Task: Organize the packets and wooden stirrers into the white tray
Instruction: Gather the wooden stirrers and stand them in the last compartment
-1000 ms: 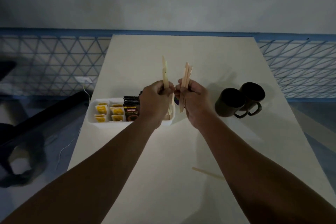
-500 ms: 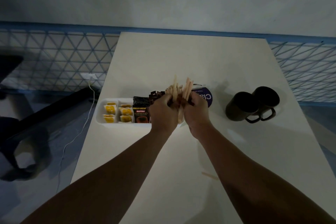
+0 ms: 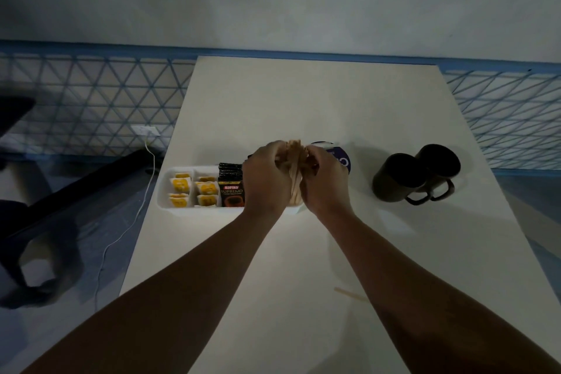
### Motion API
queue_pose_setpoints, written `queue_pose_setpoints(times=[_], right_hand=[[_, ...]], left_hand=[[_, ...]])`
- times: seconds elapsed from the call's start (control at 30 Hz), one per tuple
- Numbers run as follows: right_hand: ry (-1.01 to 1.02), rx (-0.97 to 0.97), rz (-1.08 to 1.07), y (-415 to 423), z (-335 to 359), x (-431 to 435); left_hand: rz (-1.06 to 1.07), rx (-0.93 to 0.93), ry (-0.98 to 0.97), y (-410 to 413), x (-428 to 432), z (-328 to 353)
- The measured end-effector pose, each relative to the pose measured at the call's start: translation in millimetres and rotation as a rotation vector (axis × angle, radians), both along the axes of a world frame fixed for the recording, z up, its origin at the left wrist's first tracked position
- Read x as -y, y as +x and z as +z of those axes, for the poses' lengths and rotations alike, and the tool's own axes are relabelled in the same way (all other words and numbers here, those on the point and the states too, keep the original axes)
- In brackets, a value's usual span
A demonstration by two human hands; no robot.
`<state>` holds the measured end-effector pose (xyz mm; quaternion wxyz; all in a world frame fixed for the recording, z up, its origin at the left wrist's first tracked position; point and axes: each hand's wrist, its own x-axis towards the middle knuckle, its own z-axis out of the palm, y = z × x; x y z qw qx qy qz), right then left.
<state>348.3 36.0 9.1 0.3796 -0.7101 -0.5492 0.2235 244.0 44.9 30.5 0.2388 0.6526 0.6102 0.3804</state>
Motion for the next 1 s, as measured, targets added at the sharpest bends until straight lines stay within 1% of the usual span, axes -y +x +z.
queue_pose_setpoints(times=[0.17,0.33,0.4,0.53,0.63,0.77,0.87,1.0], right_hand=[[-0.028,0.009,-0.023,5.1,-1.2,-2.7],[-0.025,0.003,-0.030,9.6,-9.0,-6.8],[-0.025,0.029,-0.026,10.0,-10.0,-8.1],[0.034,0.071,0.006,8.4,-6.0,-8.2],[0.069,0.087,0.056,6.0,-2.5,-9.5],[0.108,0.171,0.141,3.7,-2.8,-12.9],[0.071,0.177,0.172,3.5,-11.2,-13.9],[0.019,0.170,0.161,5.0,-18.3,-9.6]], left_hand=[[-0.213,-0.107,-0.028,2.5,-15.1,4.0],[-0.320,-0.235,-0.135,3.8,-26.4,5.4],[-0.300,-0.249,-0.163,2.5,-29.2,2.9],[-0.259,-0.261,-0.119,-2.8,-29.6,-2.7],[-0.213,-0.243,-0.084,-6.4,-31.2,-6.5],[-0.161,-0.254,-0.080,-12.3,-33.4,-15.3],[-0.171,-0.233,-0.072,-16.5,-33.4,-17.5],[-0.163,-0.191,-0.068,-15.5,-30.4,-9.8]])
